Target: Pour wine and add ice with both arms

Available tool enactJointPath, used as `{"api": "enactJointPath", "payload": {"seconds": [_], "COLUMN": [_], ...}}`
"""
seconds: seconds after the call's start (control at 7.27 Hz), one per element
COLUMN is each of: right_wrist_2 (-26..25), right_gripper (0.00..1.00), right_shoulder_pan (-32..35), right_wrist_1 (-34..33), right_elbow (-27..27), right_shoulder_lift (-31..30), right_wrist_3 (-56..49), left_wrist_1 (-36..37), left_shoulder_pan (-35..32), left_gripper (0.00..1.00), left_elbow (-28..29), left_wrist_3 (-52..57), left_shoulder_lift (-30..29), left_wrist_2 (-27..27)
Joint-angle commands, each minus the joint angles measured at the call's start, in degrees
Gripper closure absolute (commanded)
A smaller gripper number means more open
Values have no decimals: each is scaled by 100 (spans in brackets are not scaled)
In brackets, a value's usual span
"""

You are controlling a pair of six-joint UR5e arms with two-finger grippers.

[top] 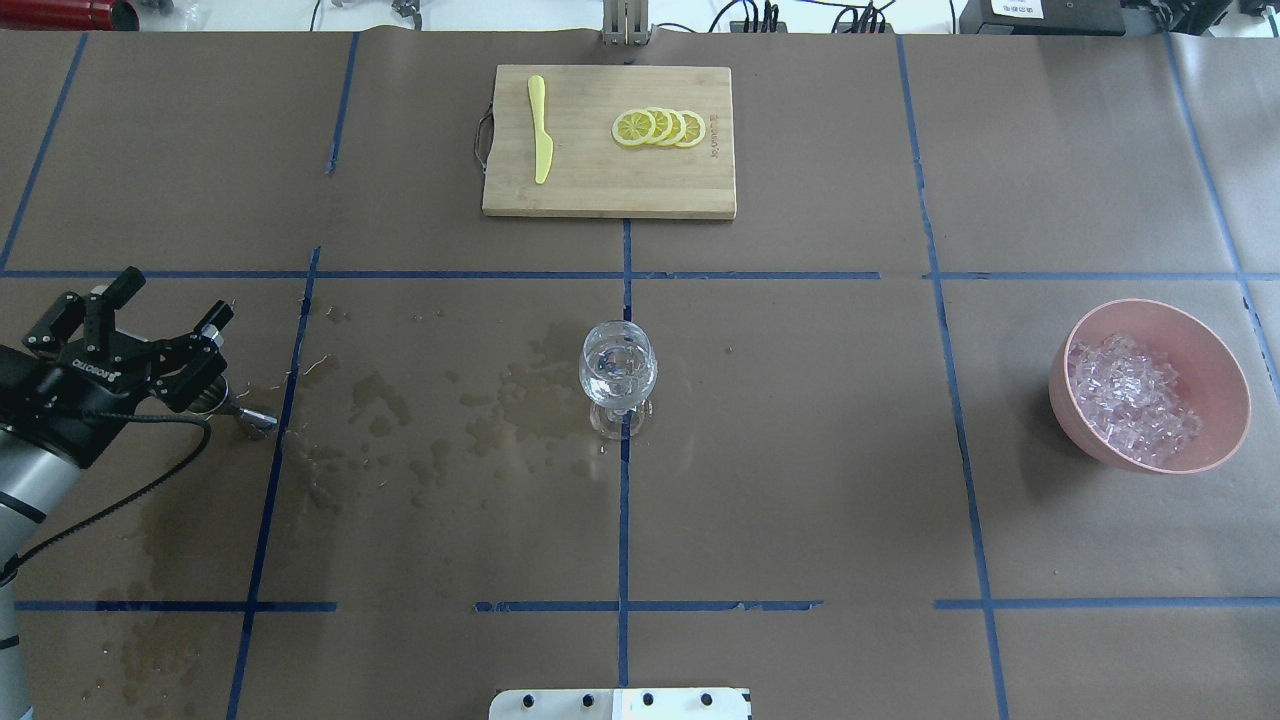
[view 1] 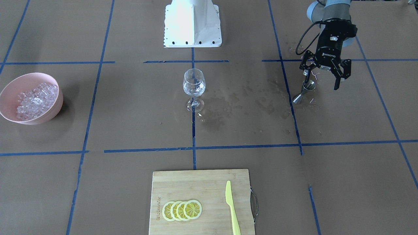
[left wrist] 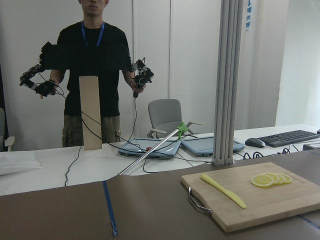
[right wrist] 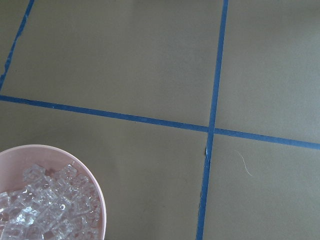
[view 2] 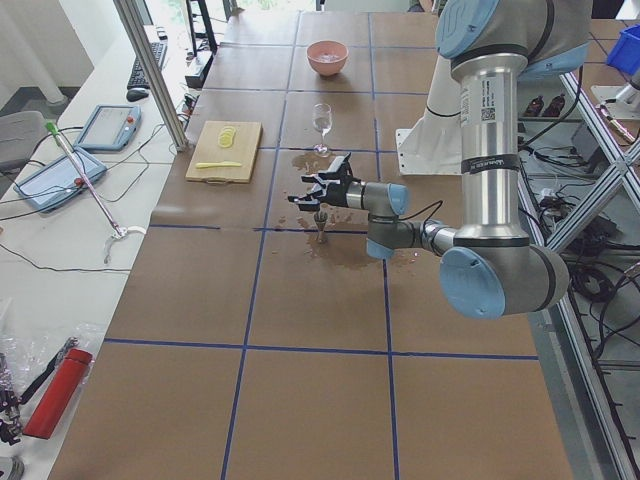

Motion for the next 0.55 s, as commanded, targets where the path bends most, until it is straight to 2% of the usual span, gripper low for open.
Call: {"api": "enactJointPath", "payload": {"seconds": [0.0, 0.14, 0.28, 0.41], "right_wrist_2": [0, 0, 0, 0], "right_gripper": [0, 0, 0, 0], "right_shoulder_pan": [-4, 5, 5, -4], "right_wrist_1": [0, 0, 0, 0], "right_elbow": [-10, -19, -19, -19], "right_shoulder_lift": [0, 0, -9, -9], "right_wrist_3": [-24, -42, -42, -51], "left_wrist_1": [996, 1628, 2556, 3114], "left_shoulder_pan": [-1514, -2305, -3001, -3573], "left_gripper": [0, 0, 0, 0], "left_elbow": [-2, 6, 24, 50], "left_wrist_3": [139, 279, 280, 281], "left_shoulder_lift": [-129, -399, -784, -1023], "left_wrist_2": [-2108, -3191, -4237, -4830]}}
